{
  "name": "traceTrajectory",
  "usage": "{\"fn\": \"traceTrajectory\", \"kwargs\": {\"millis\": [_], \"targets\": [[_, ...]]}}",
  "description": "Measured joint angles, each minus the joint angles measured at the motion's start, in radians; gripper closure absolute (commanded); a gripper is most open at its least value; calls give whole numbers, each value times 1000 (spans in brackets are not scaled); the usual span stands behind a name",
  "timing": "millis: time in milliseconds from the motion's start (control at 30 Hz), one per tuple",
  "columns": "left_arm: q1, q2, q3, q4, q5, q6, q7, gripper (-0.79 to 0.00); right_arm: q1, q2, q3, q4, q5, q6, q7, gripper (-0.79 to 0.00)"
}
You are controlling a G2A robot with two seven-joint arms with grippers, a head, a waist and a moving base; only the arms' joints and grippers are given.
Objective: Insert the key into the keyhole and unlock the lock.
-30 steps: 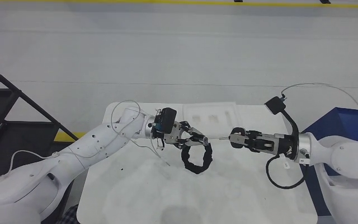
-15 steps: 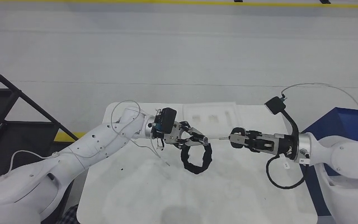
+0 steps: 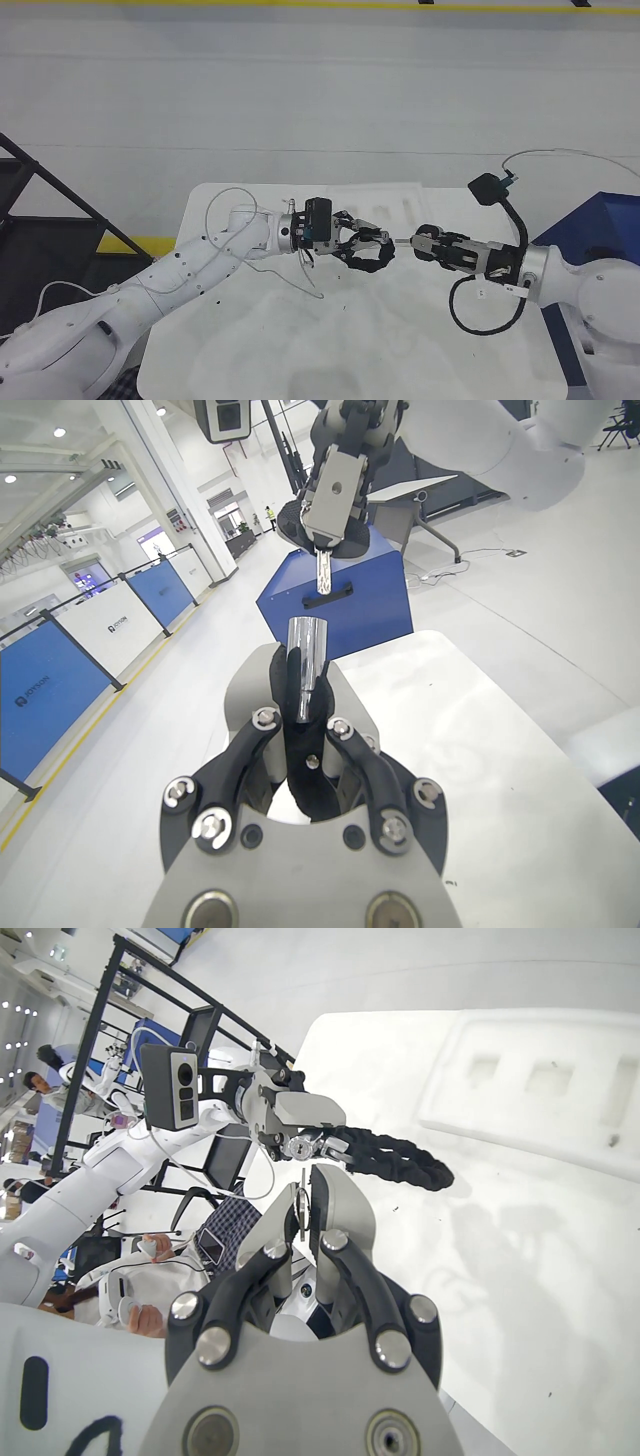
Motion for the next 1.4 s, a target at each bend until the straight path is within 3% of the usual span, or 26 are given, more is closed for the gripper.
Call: {"fn": "traceTrajectory", "kwargs": {"millis": [200, 500, 1400], "targets": [[20, -30, -15, 19, 45, 71, 13, 0, -10, 8, -6, -76, -94, 94, -10, 0], [44, -61, -34, 57, 156, 125, 81, 0, 13, 16, -63, -86, -200, 147, -14, 0], [92, -118, -120, 126, 214, 54, 102, 0, 87, 21, -202, -86, -342, 204, -11, 0]]}}
